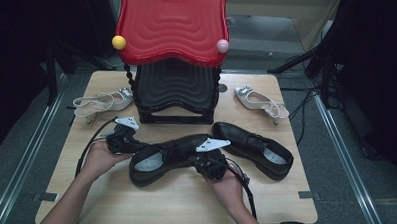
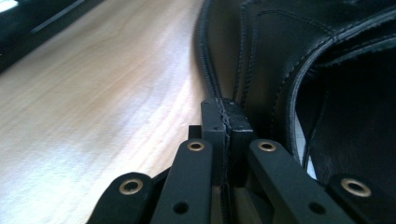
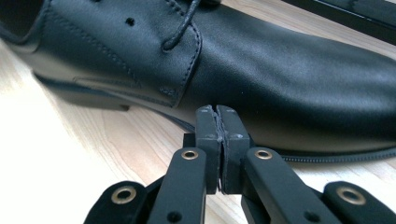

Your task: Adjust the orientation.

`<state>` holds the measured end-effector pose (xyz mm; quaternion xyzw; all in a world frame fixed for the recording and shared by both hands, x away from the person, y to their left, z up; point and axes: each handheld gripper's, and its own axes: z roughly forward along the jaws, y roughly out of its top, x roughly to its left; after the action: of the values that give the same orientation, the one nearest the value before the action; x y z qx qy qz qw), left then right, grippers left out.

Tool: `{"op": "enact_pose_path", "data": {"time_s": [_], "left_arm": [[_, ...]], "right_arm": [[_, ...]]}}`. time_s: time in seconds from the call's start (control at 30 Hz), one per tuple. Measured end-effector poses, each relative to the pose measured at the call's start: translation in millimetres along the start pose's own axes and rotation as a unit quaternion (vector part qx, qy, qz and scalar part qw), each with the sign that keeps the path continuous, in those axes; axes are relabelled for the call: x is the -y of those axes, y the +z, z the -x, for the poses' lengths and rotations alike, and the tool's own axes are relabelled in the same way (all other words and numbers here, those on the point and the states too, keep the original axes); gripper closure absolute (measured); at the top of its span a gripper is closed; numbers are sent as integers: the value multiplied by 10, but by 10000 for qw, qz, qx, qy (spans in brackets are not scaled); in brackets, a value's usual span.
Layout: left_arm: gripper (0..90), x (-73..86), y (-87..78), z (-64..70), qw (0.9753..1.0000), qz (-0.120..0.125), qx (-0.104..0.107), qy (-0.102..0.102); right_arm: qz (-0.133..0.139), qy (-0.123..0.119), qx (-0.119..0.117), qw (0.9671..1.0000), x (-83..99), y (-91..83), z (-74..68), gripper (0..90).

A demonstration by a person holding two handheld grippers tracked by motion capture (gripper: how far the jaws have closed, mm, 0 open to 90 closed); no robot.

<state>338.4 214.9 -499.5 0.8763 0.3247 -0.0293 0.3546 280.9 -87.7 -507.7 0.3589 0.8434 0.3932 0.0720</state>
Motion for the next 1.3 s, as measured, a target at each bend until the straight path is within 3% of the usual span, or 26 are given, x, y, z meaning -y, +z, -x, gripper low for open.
{"op": "enact_pose_path", "data": {"time_s": [0.17,0.53,0.9,1.3], "left_arm": [[900,-12,53,100,9999,7,85,69],[900,20,97,234,9998,53,146,-83],[900,22,198,429,9992,95,357,-140],[900,-27,372,659,9987,272,352,-249]], "right_arm": [[-22,184,-53,9998,-23,-20,56,900],[-63,284,-98,9995,-53,-50,141,900],[-153,472,-1,9988,-74,-101,260,900],[-161,647,204,9976,-80,-158,418,900]]}}
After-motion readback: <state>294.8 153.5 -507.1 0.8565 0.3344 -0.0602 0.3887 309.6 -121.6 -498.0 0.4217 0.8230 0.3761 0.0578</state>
